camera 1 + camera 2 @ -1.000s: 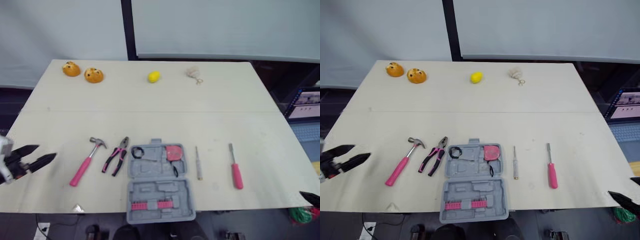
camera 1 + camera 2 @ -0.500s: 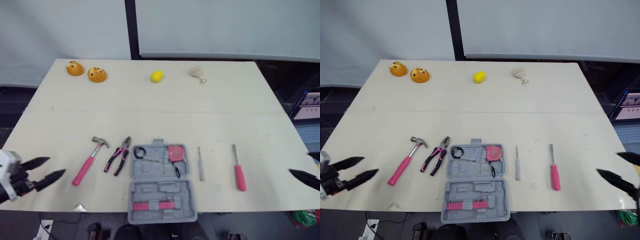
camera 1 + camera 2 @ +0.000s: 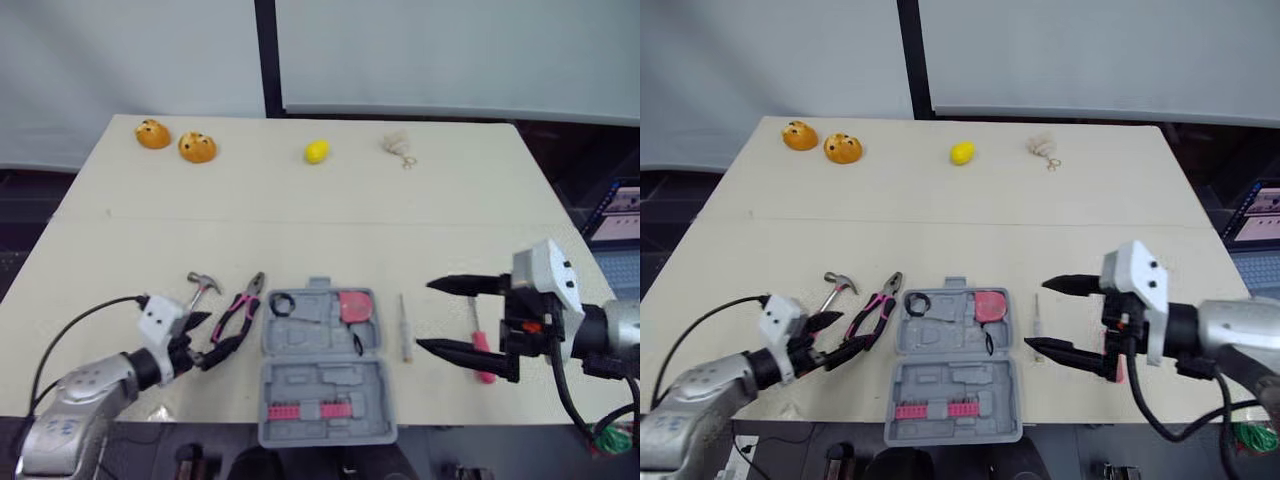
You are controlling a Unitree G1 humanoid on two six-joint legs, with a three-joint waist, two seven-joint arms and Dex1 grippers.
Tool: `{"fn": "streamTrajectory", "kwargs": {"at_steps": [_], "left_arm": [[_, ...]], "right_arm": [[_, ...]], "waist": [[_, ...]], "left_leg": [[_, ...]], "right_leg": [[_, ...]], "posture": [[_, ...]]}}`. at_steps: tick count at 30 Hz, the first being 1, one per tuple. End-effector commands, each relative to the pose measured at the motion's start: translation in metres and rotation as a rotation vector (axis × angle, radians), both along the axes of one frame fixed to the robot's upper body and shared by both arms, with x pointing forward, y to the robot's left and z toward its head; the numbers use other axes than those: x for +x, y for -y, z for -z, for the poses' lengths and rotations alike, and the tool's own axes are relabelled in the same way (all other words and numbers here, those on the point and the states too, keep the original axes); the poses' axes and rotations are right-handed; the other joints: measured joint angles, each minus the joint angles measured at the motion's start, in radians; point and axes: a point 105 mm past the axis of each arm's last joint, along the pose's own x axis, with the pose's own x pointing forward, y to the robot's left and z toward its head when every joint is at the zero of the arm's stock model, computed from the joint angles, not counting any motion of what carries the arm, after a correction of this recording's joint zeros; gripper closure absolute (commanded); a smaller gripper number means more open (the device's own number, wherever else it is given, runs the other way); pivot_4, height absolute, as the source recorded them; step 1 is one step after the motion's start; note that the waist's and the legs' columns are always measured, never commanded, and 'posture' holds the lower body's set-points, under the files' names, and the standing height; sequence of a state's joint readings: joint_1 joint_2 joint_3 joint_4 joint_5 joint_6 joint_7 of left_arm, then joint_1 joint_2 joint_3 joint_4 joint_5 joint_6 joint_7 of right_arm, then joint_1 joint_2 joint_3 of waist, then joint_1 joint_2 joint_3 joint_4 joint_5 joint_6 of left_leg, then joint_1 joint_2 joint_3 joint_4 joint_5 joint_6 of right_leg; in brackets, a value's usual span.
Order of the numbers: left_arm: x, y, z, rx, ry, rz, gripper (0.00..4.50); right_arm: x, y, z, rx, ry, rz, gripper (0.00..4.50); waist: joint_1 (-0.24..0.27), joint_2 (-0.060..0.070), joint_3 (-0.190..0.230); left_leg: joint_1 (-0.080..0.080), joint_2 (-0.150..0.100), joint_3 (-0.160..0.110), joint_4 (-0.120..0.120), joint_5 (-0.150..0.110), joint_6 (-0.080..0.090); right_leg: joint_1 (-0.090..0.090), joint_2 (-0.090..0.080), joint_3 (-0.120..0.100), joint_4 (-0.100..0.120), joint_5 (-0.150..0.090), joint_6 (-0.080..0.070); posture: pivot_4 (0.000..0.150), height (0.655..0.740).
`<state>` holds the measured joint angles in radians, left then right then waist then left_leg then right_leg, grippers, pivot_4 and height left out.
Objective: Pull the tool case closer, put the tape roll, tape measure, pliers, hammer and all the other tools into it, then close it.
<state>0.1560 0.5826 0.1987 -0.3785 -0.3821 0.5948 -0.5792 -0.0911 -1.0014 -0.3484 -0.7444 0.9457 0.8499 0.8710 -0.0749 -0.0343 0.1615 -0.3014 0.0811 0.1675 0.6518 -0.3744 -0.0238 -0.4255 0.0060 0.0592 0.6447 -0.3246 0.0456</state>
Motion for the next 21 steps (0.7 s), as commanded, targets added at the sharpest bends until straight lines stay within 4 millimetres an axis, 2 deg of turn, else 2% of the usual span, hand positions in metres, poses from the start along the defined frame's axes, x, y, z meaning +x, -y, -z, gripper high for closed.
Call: {"fn": "streamTrajectory", "kwargs": {"at_steps": [1, 9, 16, 21], "left_arm": [[0.009, 0.010, 0.001, 0.022, 0.029, -0.002, 0.00], [0.025, 0.008, 0.017, 0.057, 0.030, -0.070, 0.00], [0.033, 0.004, 0.013, 0.069, 0.054, -0.067, 0.00], [0.037, 0.007, 0.021, 0.084, 0.033, -0.053, 0.00]], "right_arm": [[0.003, -0.008, -0.001, 0.005, 0.031, -0.023, 0.01], [0.008, -0.016, -0.002, 0.016, 0.034, -0.040, 0.01], [0.008, -0.013, 0.001, 0.009, 0.027, -0.025, 0.01], [0.009, -0.014, 0.001, 0.021, 0.028, -0.019, 0.01]], "waist": [[0.000, 0.000, 0.000], [0.004, 0.001, 0.000], [0.010, 0.001, 0.000], [0.018, 0.001, 0.000]], "left_leg": [[0.000, 0.000, 0.000, 0.000, 0.000, 0.000], [0.001, 0.000, 0.001, 0.001, 0.001, 0.000], [0.000, 0.000, 0.001, 0.002, 0.001, 0.000], [0.001, 0.000, 0.001, 0.002, 0.001, 0.000]], "right_leg": [[0.000, 0.000, 0.000, 0.000, 0.000, 0.000], [-0.001, 0.000, 0.000, 0.002, 0.000, -0.001], [-0.001, 0.000, 0.000, 0.003, 0.000, -0.001], [-0.001, 0.000, 0.000, 0.003, 0.000, -0.001]], "posture": [[0.150, 0.7400], [0.150, 0.7400], [0.150, 0.7400], [0.150, 0.7400]]}}
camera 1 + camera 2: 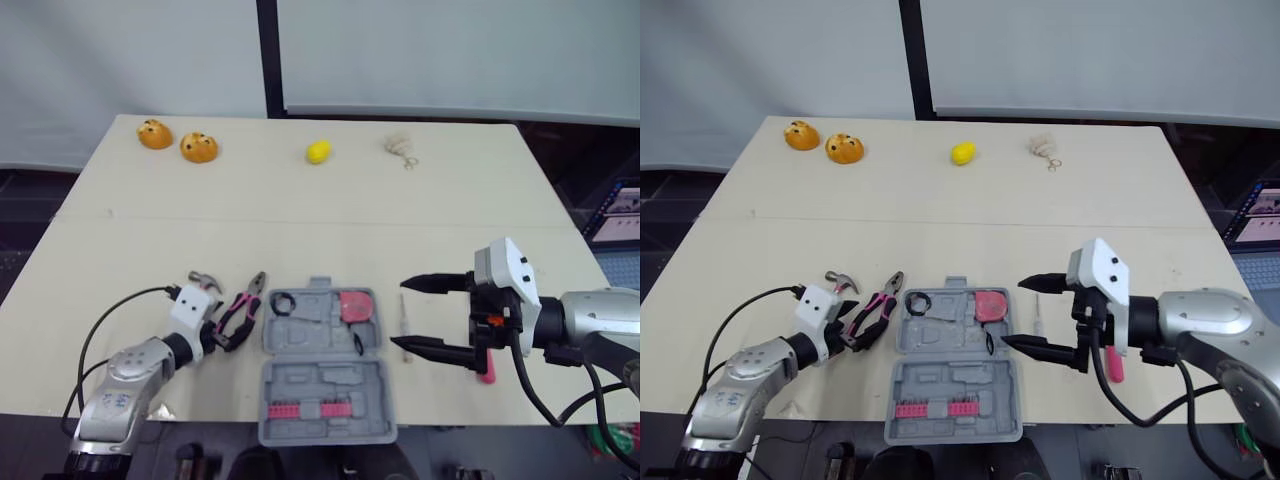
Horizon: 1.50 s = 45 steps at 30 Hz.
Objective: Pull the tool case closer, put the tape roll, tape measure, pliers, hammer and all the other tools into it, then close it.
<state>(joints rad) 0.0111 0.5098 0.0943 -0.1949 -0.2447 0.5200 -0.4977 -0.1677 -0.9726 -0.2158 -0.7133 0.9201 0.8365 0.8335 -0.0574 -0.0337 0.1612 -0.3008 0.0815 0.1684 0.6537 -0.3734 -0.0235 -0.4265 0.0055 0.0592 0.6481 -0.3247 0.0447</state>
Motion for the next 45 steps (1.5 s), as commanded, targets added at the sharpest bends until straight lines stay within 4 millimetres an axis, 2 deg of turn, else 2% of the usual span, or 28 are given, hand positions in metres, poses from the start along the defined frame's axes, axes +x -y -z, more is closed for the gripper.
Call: {"fn": "streamTrajectory", "kwargs": {"at_steps": [1, 6, 13, 25, 28, 30, 33, 38, 45], "left_arm": [[0.007, 0.000, 0.005, 0.034, 0.008, 0.002, 0.00], [0.020, 0.005, 0.011, 0.024, 0.009, -0.016, 0.00], [0.026, 0.019, 0.017, 0.028, 0.008, 0.016, 0.00], [0.032, 0.021, 0.021, 0.046, 0.010, 0.033, 0.00], [0.031, 0.019, 0.023, 0.066, 0.009, 0.030, 0.82], [0.029, 0.018, 0.025, 0.071, 0.005, 0.033, 1.64], [0.027, 0.014, 0.026, 0.069, 0.007, 0.021, 1.73], [0.026, 0.005, 0.012, 0.053, 0.052, -0.001, 1.73], [0.020, 0.000, -0.034, 0.057, 0.156, 0.132, 1.73]], "right_arm": [[0.001, -0.001, -0.006, 0.007, 0.047, 0.007, 0.01], [0.002, -0.002, -0.006, 0.005, 0.054, 0.012, 0.01], [0.002, -0.002, -0.006, 0.003, 0.059, 0.017, 0.01], [0.000, -0.004, -0.005, 0.010, 0.063, 0.028, 0.01], [-0.001, -0.004, -0.006, 0.010, 0.066, 0.027, 0.00], [-0.001, -0.004, -0.006, 0.011, 0.068, 0.026, 0.00], [-0.002, -0.004, -0.007, 0.012, 0.069, 0.022, 0.00], [-0.005, 0.001, -0.011, 0.009, 0.075, 0.019, 0.00], [-0.008, 0.009, -0.012, 0.002, 0.066, 0.040, 0.00]], "waist": [[0.002, 0.000, 0.000], [0.006, 0.000, 0.000], [0.016, 0.001, 0.000], [0.030, 0.002, -0.001], [0.030, 0.002, -0.001], [0.028, 0.002, -0.001], [0.028, 0.002, -0.001], [0.024, 0.002, -0.001], [0.020, 0.000, 0.000]], "left_leg": [[0.000, 0.000, 0.000, 0.000, 0.000, 0.000], [0.000, 0.000, 0.000, 0.002, 0.000, 0.000], [0.000, 0.000, 0.000, 0.004, 0.000, 0.000], [0.000, 0.000, 0.000, 0.005, 0.000, 0.001], [0.000, 0.000, 0.000, 0.005, 0.000, 0.001], [-0.001, 0.000, 0.000, 0.005, 0.000, 0.001], [-0.001, 0.000, 0.000, 0.004, 0.000, 0.001], [-0.001, 0.000, 0.000, 0.004, 0.000, 0.001], [-0.001, 0.000, 0.000, 0.003, 0.000, 0.000]], "right_leg": [[0.000, 0.000, 0.000, 0.000, 0.000, 0.000], [0.000, 0.000, 0.000, 0.001, 0.000, 0.000], [0.000, -0.001, 0.000, 0.004, 0.000, 0.000], [0.000, -0.001, 0.000, 0.005, 0.000, 0.000], [0.000, -0.001, 0.000, 0.005, 0.000, 0.000], [0.000, -0.001, 0.000, 0.005, 0.000, 0.000], [0.000, -0.001, 0.000, 0.004, 0.000, 0.000], [0.000, -0.001, 0.000, 0.004, 0.000, 0.000], [-0.002, -0.001, -0.001, 0.004, 0.000, -0.001]], "posture": [[0.150, 0.7400], [0.150, 0.7400], [0.150, 0.7400], [0.150, 0.7400], [0.150, 0.7400], [0.150, 0.7400], [0.150, 0.7400], [0.150, 0.7400], [0.150, 0.7400]]}}
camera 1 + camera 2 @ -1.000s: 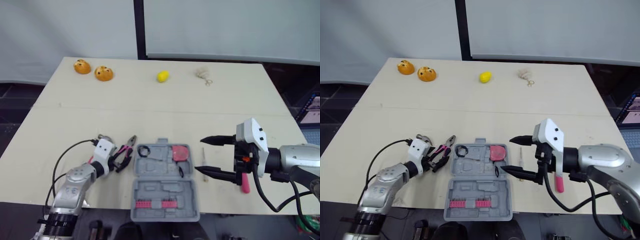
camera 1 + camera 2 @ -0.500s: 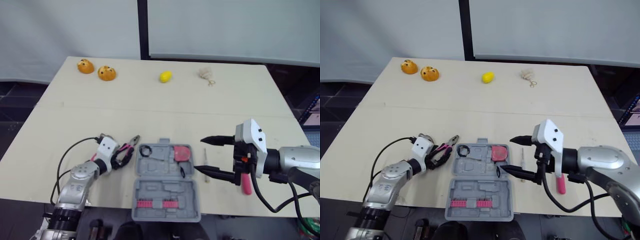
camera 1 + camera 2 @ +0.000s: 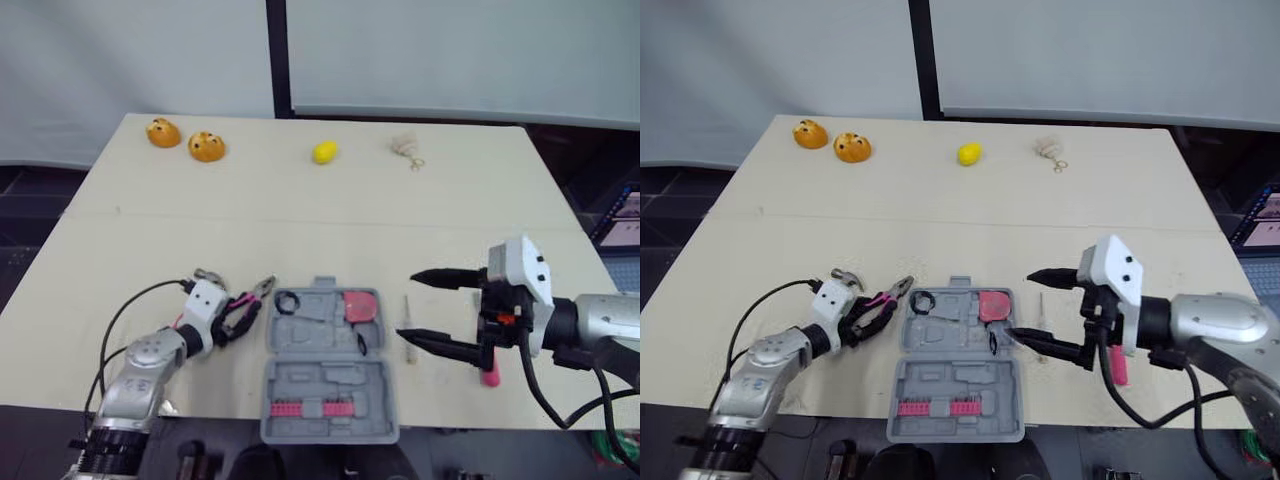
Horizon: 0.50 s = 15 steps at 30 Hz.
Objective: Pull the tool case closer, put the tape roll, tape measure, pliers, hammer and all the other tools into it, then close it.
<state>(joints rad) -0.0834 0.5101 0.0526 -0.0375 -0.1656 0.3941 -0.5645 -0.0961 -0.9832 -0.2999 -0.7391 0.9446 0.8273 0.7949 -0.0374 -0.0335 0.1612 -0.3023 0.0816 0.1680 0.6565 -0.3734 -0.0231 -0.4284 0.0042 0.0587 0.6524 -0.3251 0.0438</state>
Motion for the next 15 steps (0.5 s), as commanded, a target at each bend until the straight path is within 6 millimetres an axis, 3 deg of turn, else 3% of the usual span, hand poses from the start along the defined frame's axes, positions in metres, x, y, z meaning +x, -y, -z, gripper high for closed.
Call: {"fn": "streamTrajectory", "kwargs": {"at_steps": [1, 7, 12, 15], "left_arm": [[0.001, -0.003, -0.044, 0.002, 0.129, 0.083, 1.73], [-0.024, 0.006, -0.083, 0.038, 0.140, 0.399, 1.73], [-0.051, 0.025, -0.101, 0.085, 0.074, 0.726, 1.73], [-0.057, 0.038, -0.112, 0.169, 0.046, 0.914, 1.73]], "right_arm": [[-0.007, 0.000, -0.008, -0.008, 0.038, -0.025, 0.00], [-0.013, 0.002, -0.008, -0.017, 0.029, -0.030, 0.00], [-0.016, 0.004, -0.010, -0.037, 0.032, -0.036, 0.00], [-0.021, 0.007, -0.008, -0.093, 0.028, -0.054, 0.00]], "waist": [[0.000, -0.001, 0.001], [-0.001, -0.001, 0.001], [-0.001, 0.000, 0.001], [0.005, 0.001, 0.002]], "left_leg": [[0.000, 0.000, 0.000, 0.000, 0.000, 0.000], [-0.001, 0.000, 0.000, -0.002, 0.000, 0.000], [-0.001, 0.000, 0.000, -0.005, 0.000, 0.000], [-0.001, 0.000, 0.000, -0.006, 0.000, 0.000]], "right_leg": [[0.000, 0.000, 0.000, 0.000, 0.000, 0.000], [0.000, 0.000, 0.000, -0.002, 0.000, 0.000], [0.000, 0.000, -0.001, -0.006, 0.000, 0.000], [0.000, 0.000, -0.001, -0.007, 0.000, 0.000]], "posture": [[0.150, 0.7400], [0.150, 0.7400], [0.150, 0.7400], [0.150, 0.7400]]}}
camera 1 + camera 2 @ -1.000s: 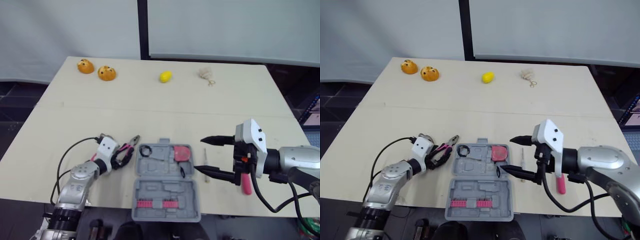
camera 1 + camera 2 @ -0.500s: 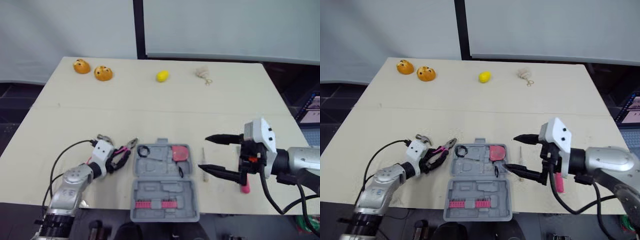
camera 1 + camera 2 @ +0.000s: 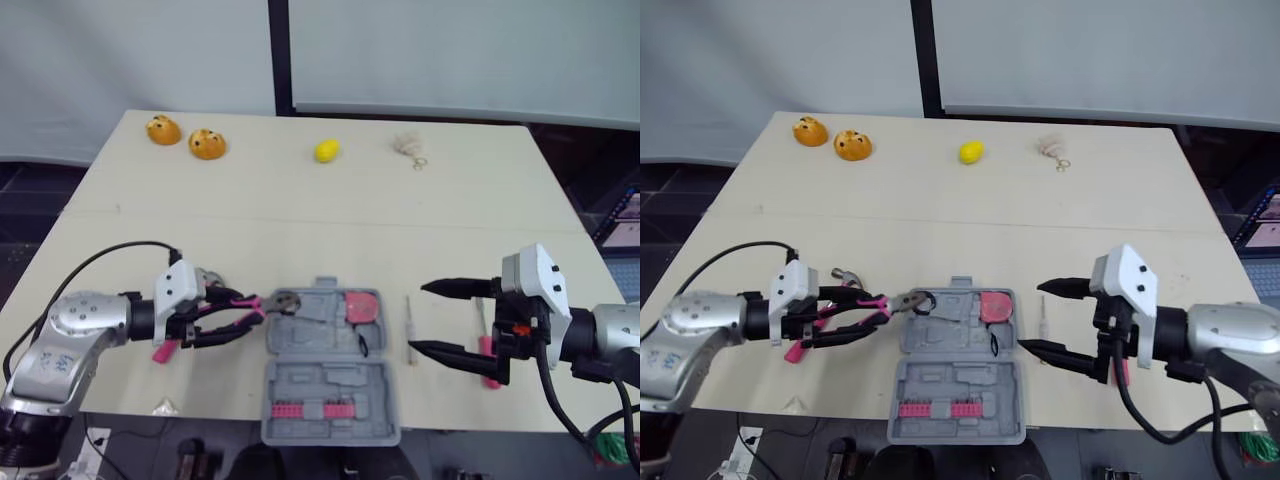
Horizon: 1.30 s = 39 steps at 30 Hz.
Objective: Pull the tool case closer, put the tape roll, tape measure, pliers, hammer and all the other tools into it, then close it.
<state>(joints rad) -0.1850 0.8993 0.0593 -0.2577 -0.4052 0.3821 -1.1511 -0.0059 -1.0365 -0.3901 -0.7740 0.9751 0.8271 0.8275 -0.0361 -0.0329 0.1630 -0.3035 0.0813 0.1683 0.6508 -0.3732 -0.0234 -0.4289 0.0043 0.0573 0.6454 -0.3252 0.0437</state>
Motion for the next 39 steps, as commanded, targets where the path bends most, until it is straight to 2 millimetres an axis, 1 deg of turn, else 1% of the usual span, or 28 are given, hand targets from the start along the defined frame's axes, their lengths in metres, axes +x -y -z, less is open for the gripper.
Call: {"fn": "streamTrajectory", "kwargs": {"at_steps": [1, 3, 5, 7, 9, 13, 17, 20, 22, 26, 31, 35, 39], "left_arm": [[-0.011, 0.020, -0.021, 0.064, 0.022, 0.235, 1.73], [-0.008, 0.031, -0.027, 0.097, 0.004, 0.285, 1.73], [-0.002, 0.041, -0.027, 0.136, -0.013, 0.306, 1.73], [0.000, 0.046, -0.026, 0.163, -0.024, 0.322, 1.73], [0.002, 0.058, -0.023, 0.195, -0.007, 0.368, 1.73], [0.017, 0.078, -0.015, 0.230, 0.054, 0.350, 1.73], [0.025, 0.095, -0.009, 0.230, 0.092, 0.312, 1.73], [0.026, 0.101, -0.007, 0.231, 0.118, 0.305, 1.73], [0.026, 0.104, -0.007, 0.224, 0.133, 0.295, 1.73], [0.025, 0.112, -0.007, 0.205, 0.137, 0.283, 1.73], [0.024, 0.116, -0.009, 0.193, 0.143, 0.270, 1.73], [0.024, 0.117, -0.010, 0.185, 0.143, 0.258, 1.73], [0.024, 0.118, -0.010, 0.182, 0.147, 0.255, 1.73]], "right_arm": [[-0.010, 0.000, -0.009, -0.067, 0.044, -0.059, 0.00], [-0.011, 0.001, -0.008, -0.106, 0.034, -0.064, 0.00], [-0.010, -0.001, -0.007, -0.152, 0.034, -0.072, 0.00], [-0.009, -0.003, -0.006, -0.177, 0.035, -0.074, 0.00], [-0.006, -0.011, -0.003, -0.206, 0.027, -0.084, 0.00], [0.000, -0.027, 0.006, -0.263, 0.026, -0.114, 0.00], [0.016, -0.039, 0.025, -0.330, 0.001, -0.080, 0.00], [0.028, -0.044, 0.036, -0.362, -0.012, -0.036, 0.00], [0.034, -0.048, 0.042, -0.380, -0.019, -0.012, 0.00], [0.047, -0.054, 0.051, -0.403, -0.022, 0.045, 0.00], [0.052, -0.062, 0.057, -0.408, -0.035, 0.056, 0.00], [0.059, -0.066, 0.060, -0.422, -0.014, 0.069, 0.00], [0.061, -0.071, 0.060, -0.419, -0.002, 0.061, 0.00]], "waist": [[0.005, 0.001, 0.000], [0.005, 0.001, 0.000], [0.005, 0.001, 0.000], [0.001, 0.001, 0.000], [-0.009, 0.001, 0.001], [-0.016, 0.001, 0.001], [-0.024, 0.002, 0.001], [-0.022, 0.002, 0.001], [-0.021, 0.002, 0.001], [-0.021, 0.002, 0.001], [-0.020, 0.003, 0.001], [-0.021, 0.003, 0.001], [-0.021, 0.003, 0.000]], "left_leg": [[-0.001, 0.000, 0.000, 0.000, 0.000, 0.000], [-0.001, 0.000, 0.000, 0.000, 0.000, 0.000], [-0.001, -0.001, 0.000, 0.001, 0.000, 0.000], [-0.001, -0.001, 0.000, 0.001, 0.000, 0.001], [-0.001, -0.001, 0.000, 0.001, 0.000, 0.000], [-0.002, 0.000, 0.000, 0.003, 0.000, 0.000], [-0.003, 0.000, 0.000, 0.005, 0.000, 0.000], [-0.007, 0.001, 0.000, 0.008, 0.000, 0.000], [-0.016, 0.001, 0.001, 0.014, 0.000, 0.000], [-0.016, 0.001, 0.000, 0.017, 0.002, 0.000], [-0.016, 0.001, 0.000, 0.016, 0.002, 0.000], [-0.016, 0.001, 0.000, 0.016, 0.002, 0.000], [-0.016, 0.001, 0.001, 0.016, 0.002, 0.000]], "right_leg": [[0.000, 0.000, 0.000, -0.001, 0.000, 0.000], [0.001, 0.000, 0.000, -0.002, 0.000, 0.001], [0.000, 0.001, 0.000, -0.002, 0.001, 0.002], [0.001, 0.001, 0.000, -0.002, 0.001, 0.002], [0.000, 0.002, 0.002, -0.002, 0.001, 0.002], [-0.001, 0.002, 0.002, 0.000, 0.001, 0.002], [-0.002, 0.002, 0.003, 0.001, 0.001, 0.002], [-0.007, 0.002, 0.003, 0.005, 0.001, 0.001], [-0.016, 0.001, 0.003, 0.011, 0.001, 0.001], [-0.017, 0.001, 0.003, 0.015, 0.001, 0.000], [-0.017, 0.001, 0.003, 0.015, 0.001, 0.000], [-0.017, 0.001, 0.003, 0.015, 0.001, 0.000], [-0.017, 0.001, 0.003, 0.015, 0.001, 0.000]], "posture": [[0.150, 0.7400], [0.150, 0.7400], [0.150, 0.7400], [0.150, 0.7400], [0.150, 0.7400], [0.150, 0.7400], [0.150, 0.7400], [0.150, 0.7400], [0.150, 0.7400], [0.150, 0.7400], [0.150, 0.7400], [0.150, 0.7400], [0.150, 0.7400]]}}
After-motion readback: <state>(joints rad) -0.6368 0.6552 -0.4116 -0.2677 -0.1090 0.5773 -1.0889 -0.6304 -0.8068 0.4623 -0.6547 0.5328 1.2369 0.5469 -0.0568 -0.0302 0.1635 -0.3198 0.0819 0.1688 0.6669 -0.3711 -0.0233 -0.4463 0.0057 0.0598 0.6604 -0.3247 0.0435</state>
